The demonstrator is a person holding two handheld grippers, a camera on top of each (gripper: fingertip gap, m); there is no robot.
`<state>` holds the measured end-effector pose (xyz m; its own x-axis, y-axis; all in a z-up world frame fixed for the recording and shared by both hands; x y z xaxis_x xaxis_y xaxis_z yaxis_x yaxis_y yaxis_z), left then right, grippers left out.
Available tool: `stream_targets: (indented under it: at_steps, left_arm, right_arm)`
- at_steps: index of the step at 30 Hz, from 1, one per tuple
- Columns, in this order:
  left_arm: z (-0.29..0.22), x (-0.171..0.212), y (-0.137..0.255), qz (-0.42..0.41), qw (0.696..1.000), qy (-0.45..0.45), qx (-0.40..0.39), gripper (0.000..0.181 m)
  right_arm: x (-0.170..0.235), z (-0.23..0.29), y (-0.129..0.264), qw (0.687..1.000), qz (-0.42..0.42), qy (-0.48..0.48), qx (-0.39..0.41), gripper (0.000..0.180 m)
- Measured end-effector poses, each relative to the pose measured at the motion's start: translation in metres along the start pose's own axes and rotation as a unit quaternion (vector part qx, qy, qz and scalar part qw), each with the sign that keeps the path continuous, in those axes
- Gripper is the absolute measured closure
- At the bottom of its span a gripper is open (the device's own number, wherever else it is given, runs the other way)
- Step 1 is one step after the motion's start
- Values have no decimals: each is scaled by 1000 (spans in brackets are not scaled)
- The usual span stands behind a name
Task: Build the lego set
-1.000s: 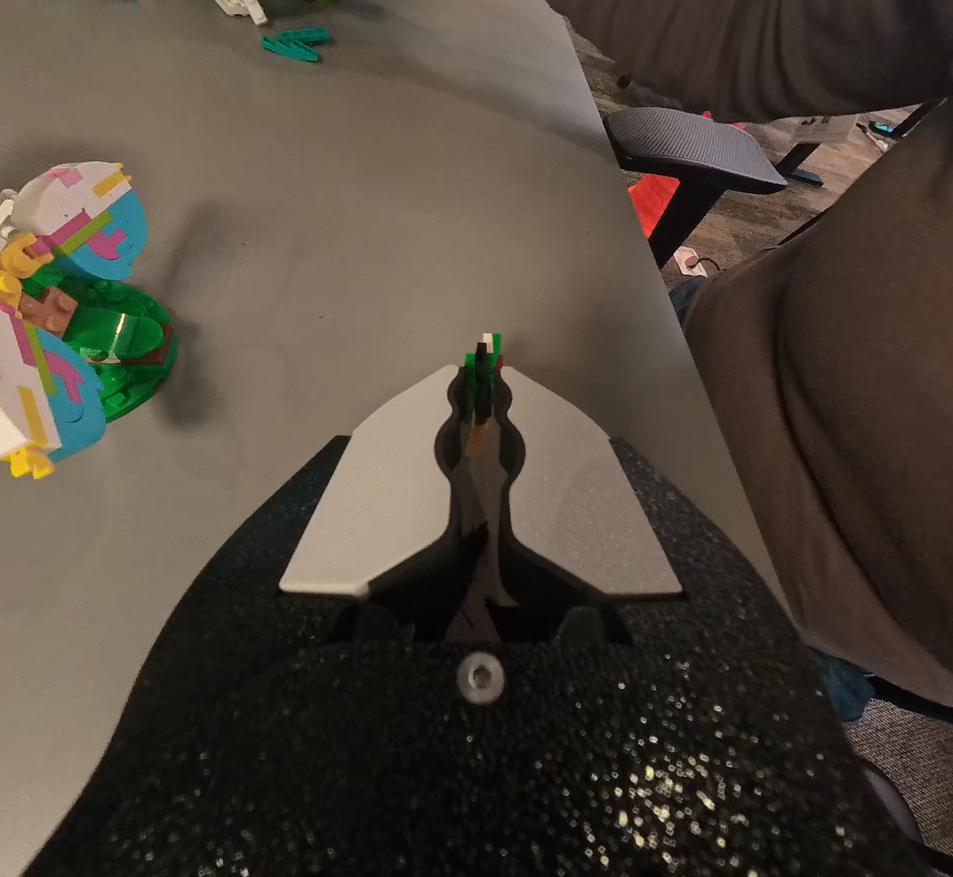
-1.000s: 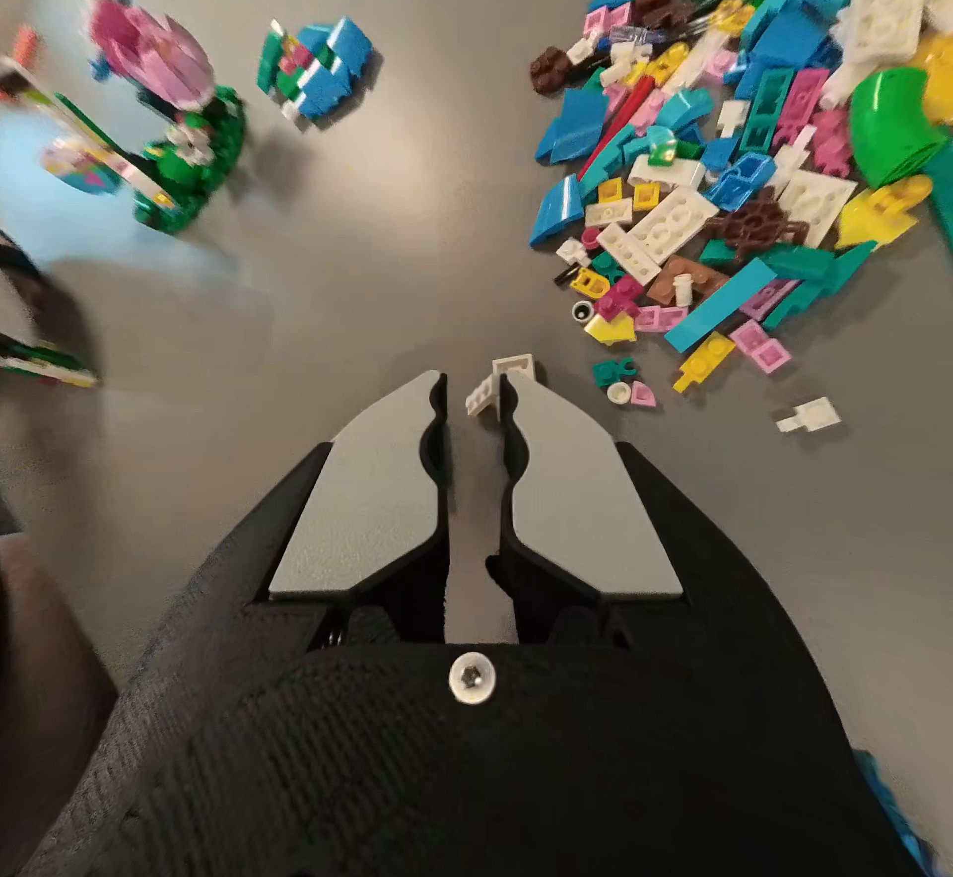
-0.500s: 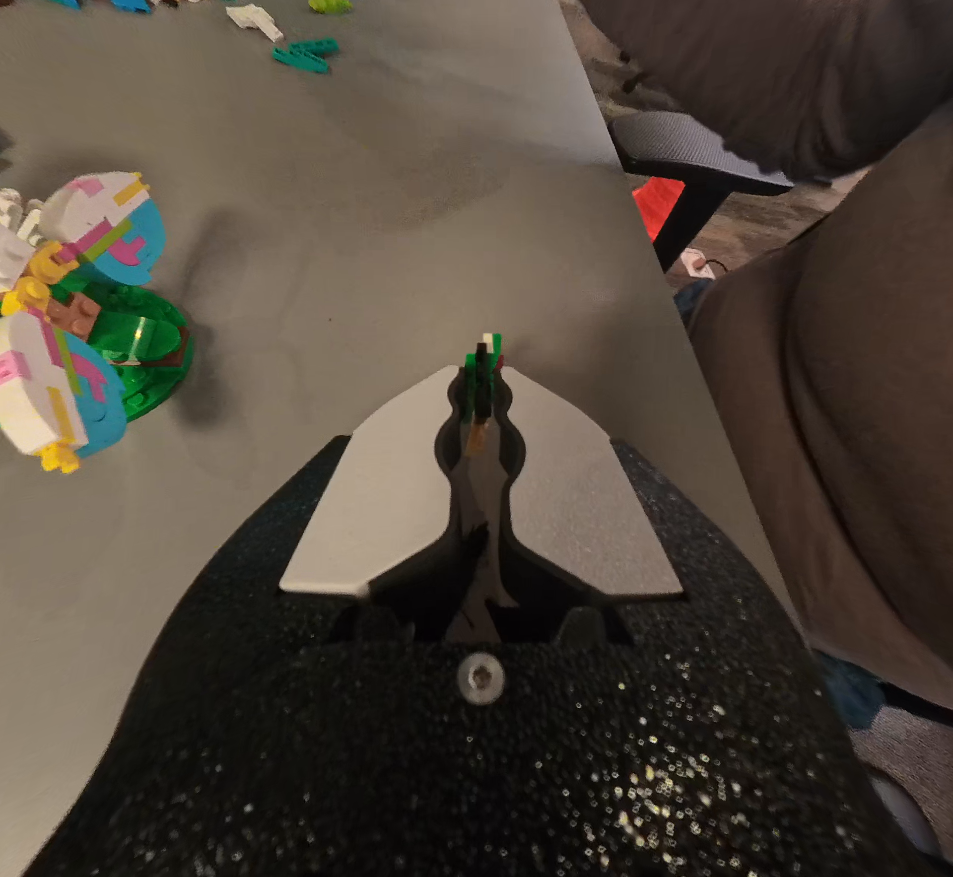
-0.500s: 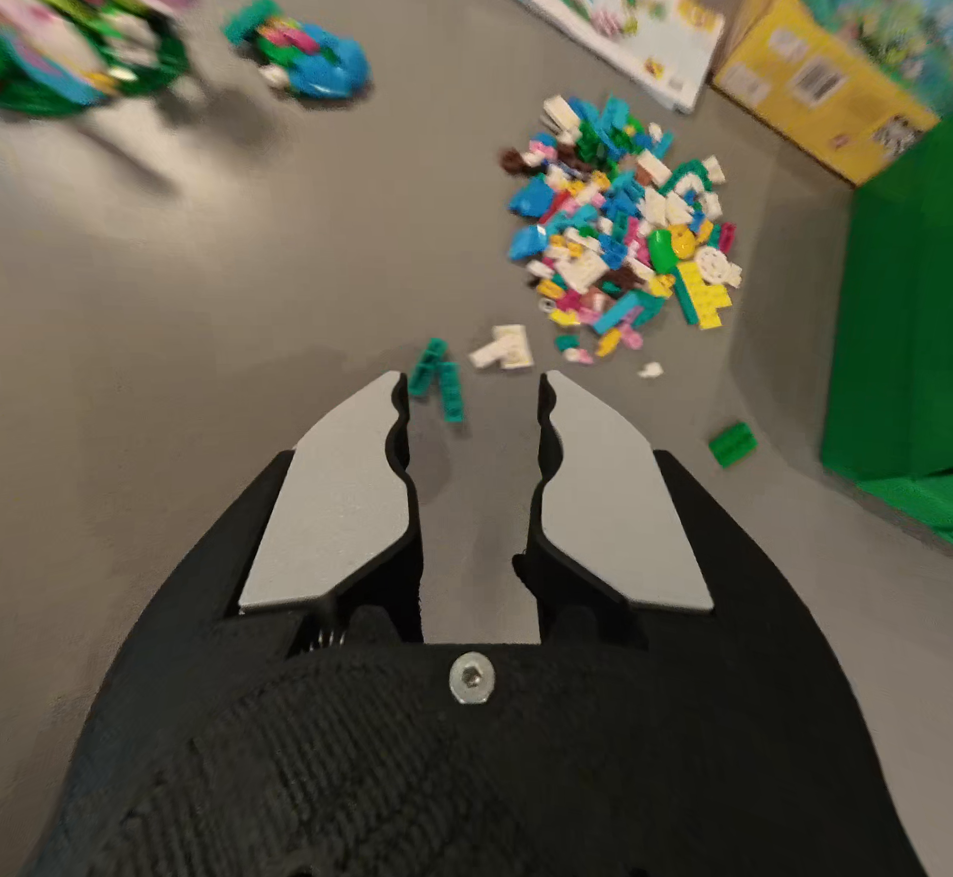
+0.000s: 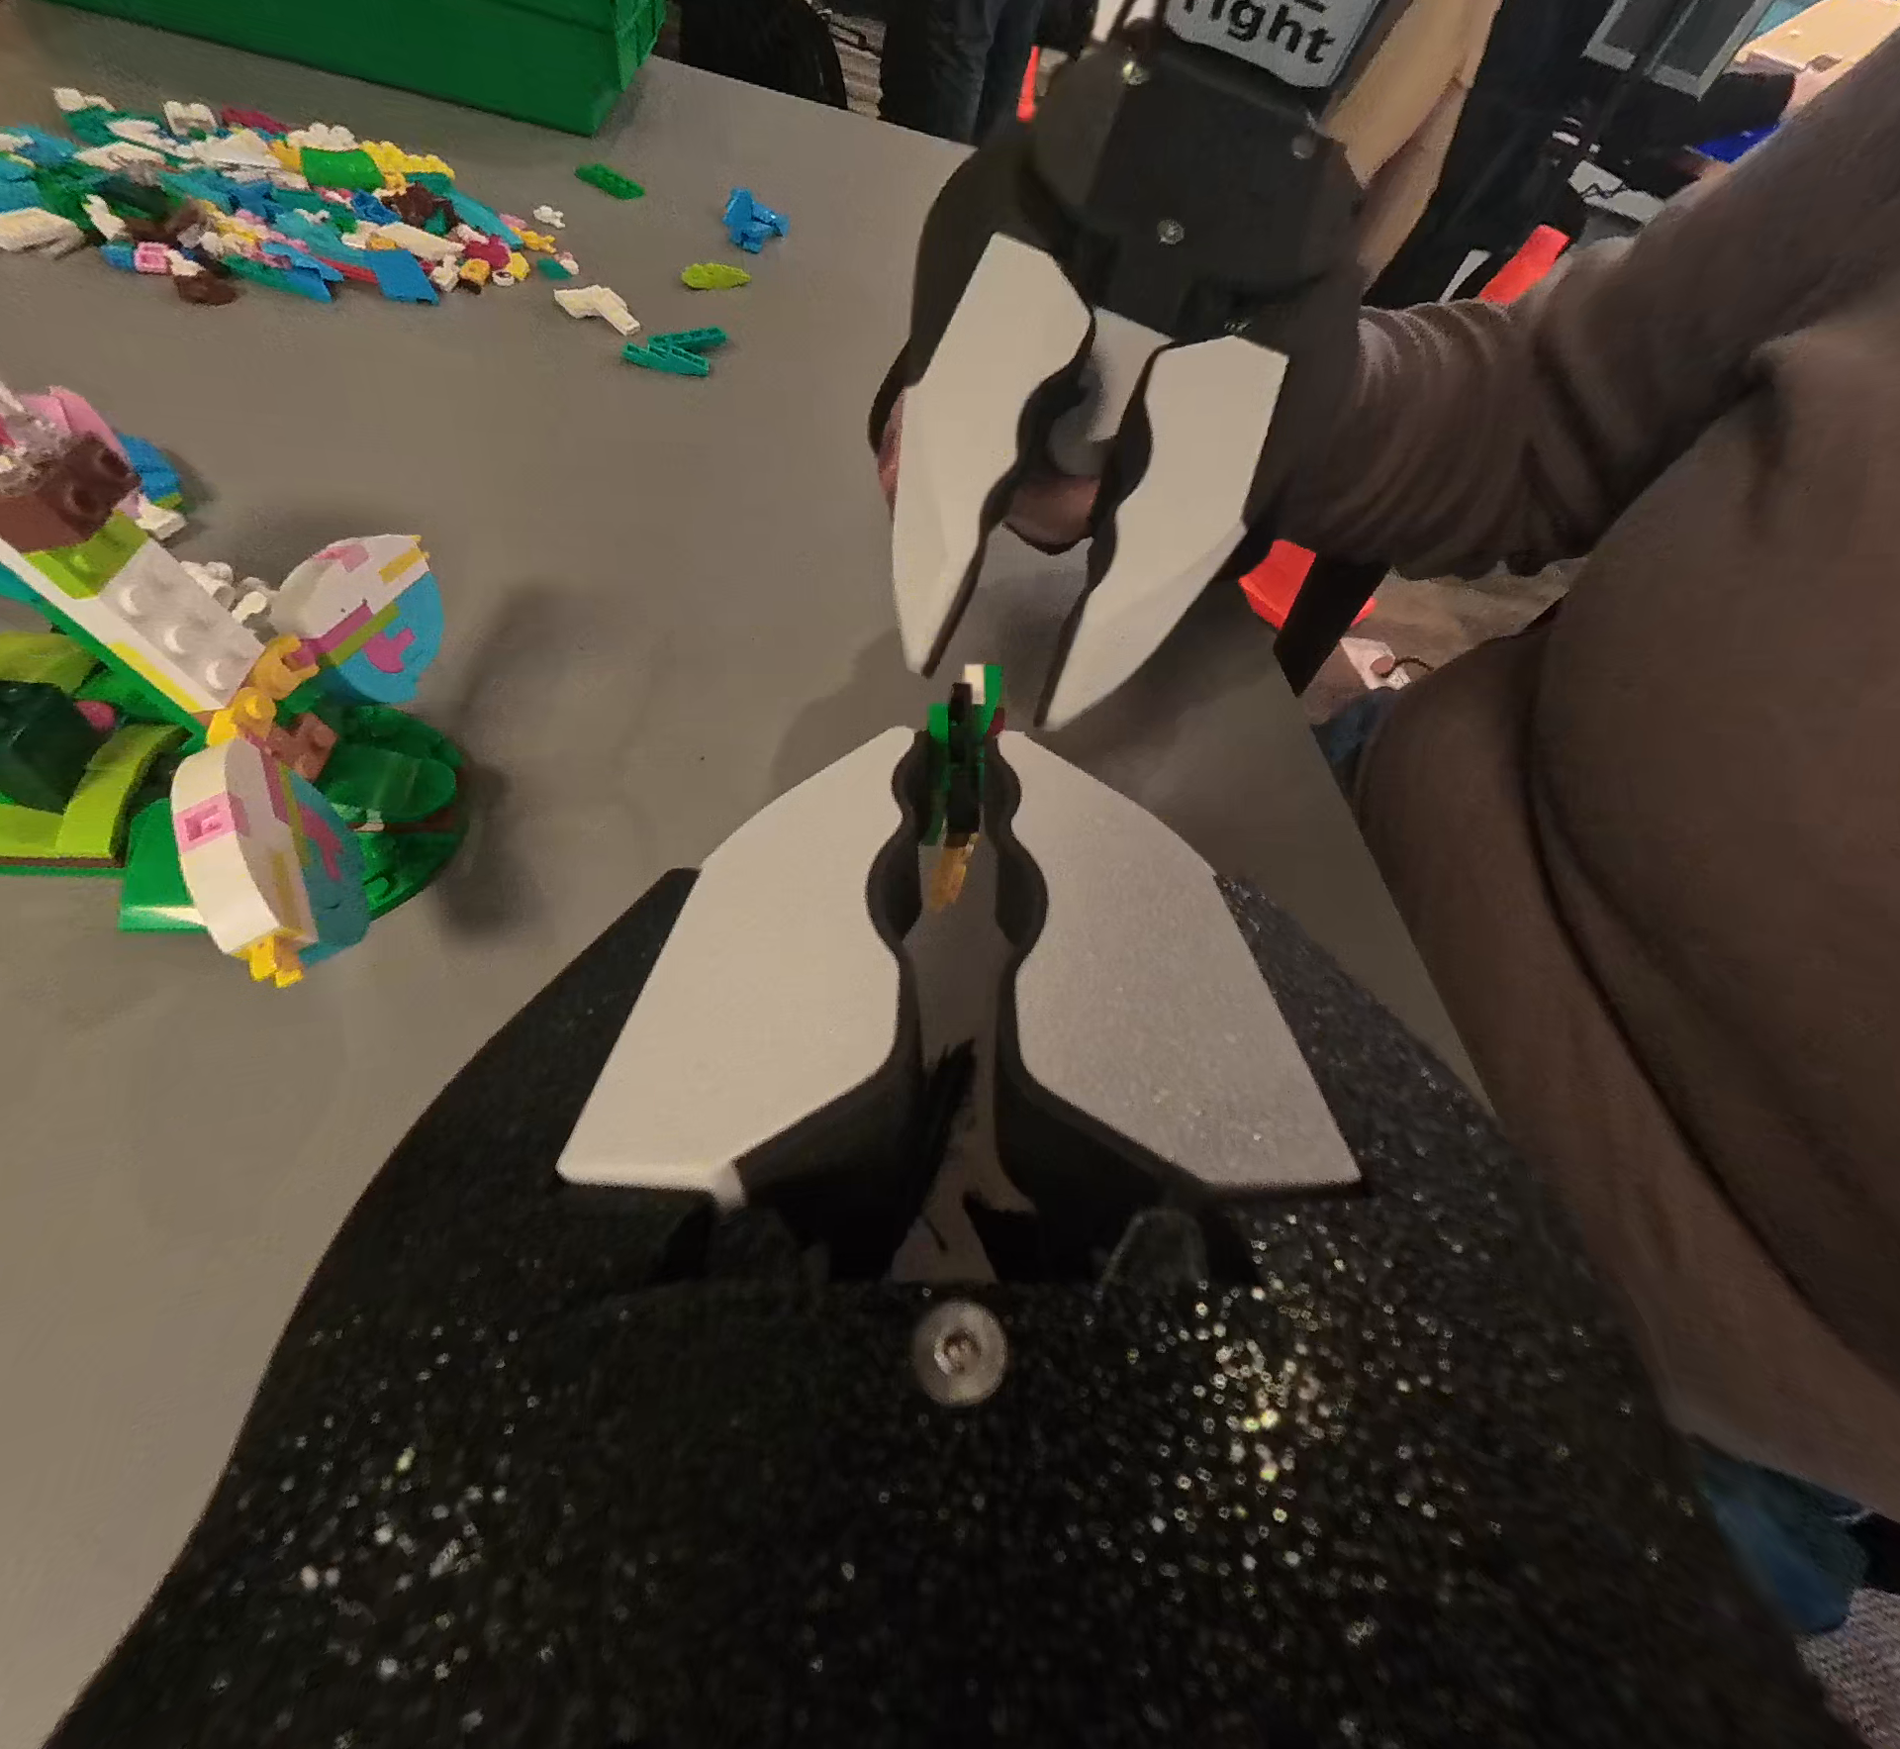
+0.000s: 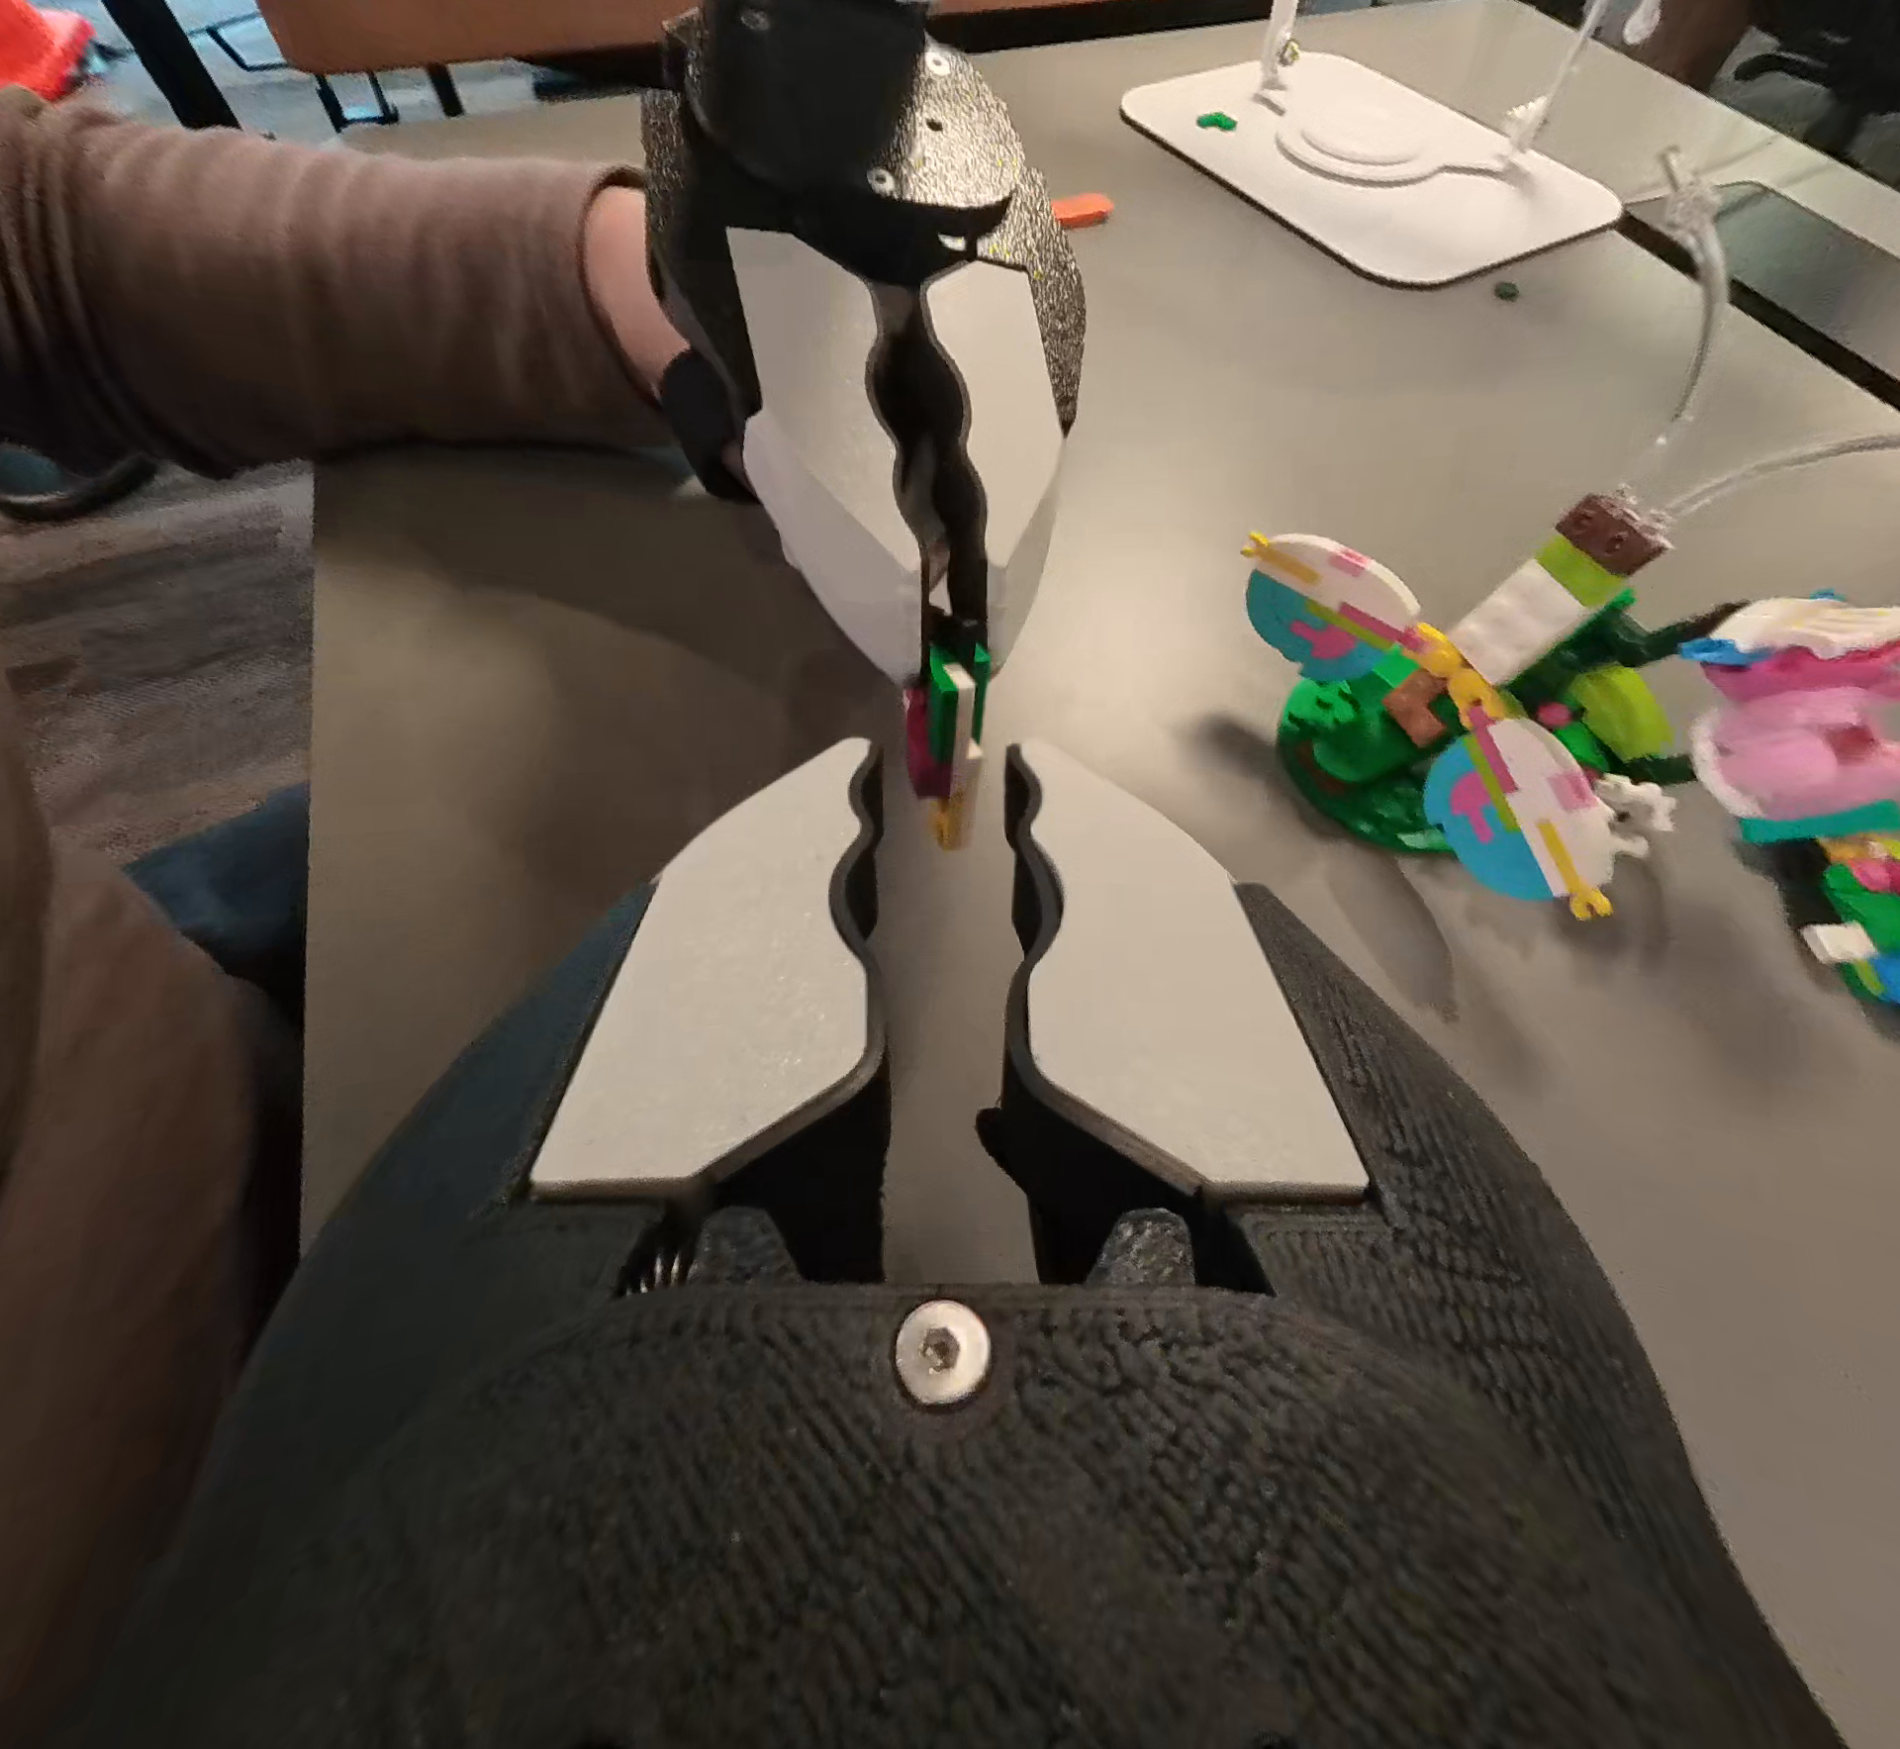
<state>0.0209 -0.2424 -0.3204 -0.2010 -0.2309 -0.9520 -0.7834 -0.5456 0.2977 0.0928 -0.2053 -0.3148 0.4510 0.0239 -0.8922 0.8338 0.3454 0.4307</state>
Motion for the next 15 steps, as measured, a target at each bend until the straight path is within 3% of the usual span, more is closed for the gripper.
stream_targets:
  at_steps: [9,10,13,15]
  left_arm:
    - [-9,-3,-4,-13,999,-47,13,172]
    - [-11,-4,-4,-13,998,-57,14,163]
    - [-11,-3,-5,33,989,-142,-35,149]
    - [-10,-5,-4,51,969,-223,-87,150]
  right_arm:
    - [4,5,-12,999,2,29,-22,166]
    - [3,4,-11,999,1,47,-8,166]
    - [-2,-2,-6,983,2,169,75,166]
    - [-3,-3,-4,952,21,275,135,166]
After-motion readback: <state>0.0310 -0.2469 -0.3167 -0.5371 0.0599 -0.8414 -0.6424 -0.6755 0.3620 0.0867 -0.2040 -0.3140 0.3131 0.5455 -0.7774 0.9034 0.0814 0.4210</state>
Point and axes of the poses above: each gripper's, where its closed fingertips meet, y back along the fingers, x out of its underside, z = x × y across the jaws, the point moved 4 cm from there along y, back along the fingers, and after that the axes turned 10 degrees about -y, right-handed, at the moved point
